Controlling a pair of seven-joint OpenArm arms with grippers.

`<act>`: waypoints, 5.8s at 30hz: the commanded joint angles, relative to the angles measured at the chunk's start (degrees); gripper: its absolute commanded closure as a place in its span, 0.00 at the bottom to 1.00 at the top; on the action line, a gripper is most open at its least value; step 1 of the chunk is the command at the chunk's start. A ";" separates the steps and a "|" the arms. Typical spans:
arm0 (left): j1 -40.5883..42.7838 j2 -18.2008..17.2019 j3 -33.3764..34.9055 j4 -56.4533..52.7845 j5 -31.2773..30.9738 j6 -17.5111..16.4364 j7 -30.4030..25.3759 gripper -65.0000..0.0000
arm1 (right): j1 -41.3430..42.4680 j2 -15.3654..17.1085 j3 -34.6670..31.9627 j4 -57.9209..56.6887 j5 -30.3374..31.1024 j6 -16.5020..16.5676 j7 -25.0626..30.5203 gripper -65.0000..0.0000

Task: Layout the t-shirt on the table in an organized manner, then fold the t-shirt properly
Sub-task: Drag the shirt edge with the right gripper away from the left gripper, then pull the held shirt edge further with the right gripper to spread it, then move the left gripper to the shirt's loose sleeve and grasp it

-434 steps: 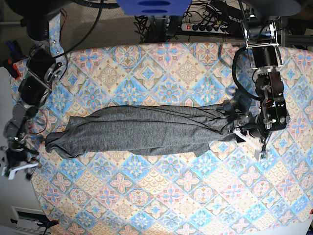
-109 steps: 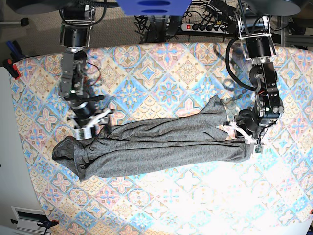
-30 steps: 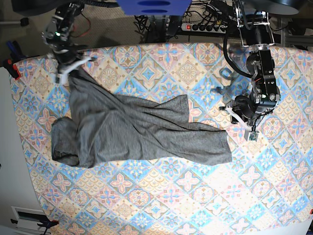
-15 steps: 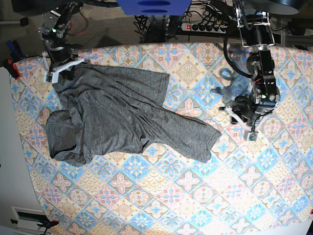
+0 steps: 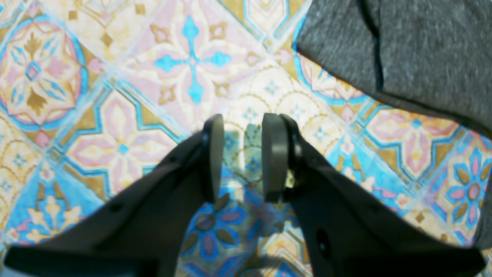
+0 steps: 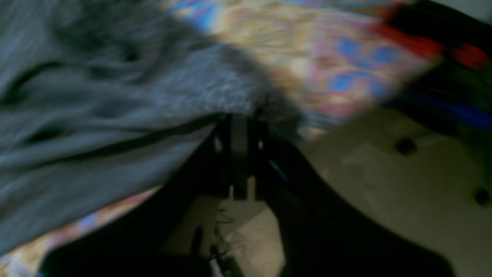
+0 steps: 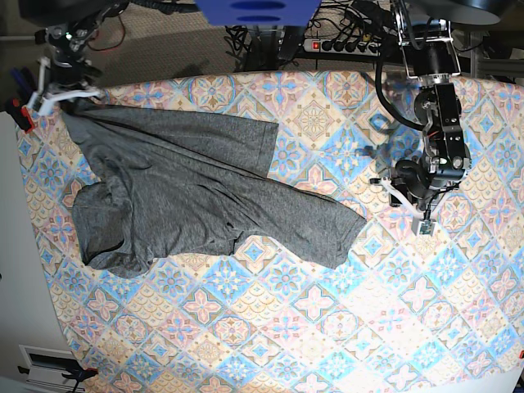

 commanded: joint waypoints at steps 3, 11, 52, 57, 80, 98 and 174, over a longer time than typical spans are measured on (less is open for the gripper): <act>-0.94 -0.55 -0.18 0.92 -0.37 0.10 -0.92 0.75 | -0.09 0.80 -0.25 0.87 0.43 -0.09 -1.71 1.00; -0.85 -0.55 -0.18 0.74 -0.02 0.10 -0.92 0.75 | -0.09 0.80 -6.67 1.14 0.43 0.00 -12.08 0.91; 0.91 0.85 -0.27 0.92 0.07 0.10 1.54 0.75 | 15.91 13.90 -16.42 -4.05 0.43 3.25 -8.13 0.63; 1.88 0.68 -0.35 1.01 -0.02 0.10 1.54 0.75 | 15.82 15.83 -16.69 -9.15 0.60 3.25 -2.15 0.63; 2.93 0.59 -0.44 2.15 -0.02 0.10 1.54 0.75 | 15.73 16.27 -16.95 -14.51 0.43 12.48 -1.80 0.63; 3.20 0.59 -0.53 2.15 -0.02 0.10 1.54 0.75 | 15.91 18.73 -22.40 -26.99 0.43 16.70 6.38 0.45; -11.40 19.67 10.20 -17.81 -0.37 0.01 -4.70 0.55 | 31.20 22.51 2.92 -32.01 -12.23 13.45 7.26 1.00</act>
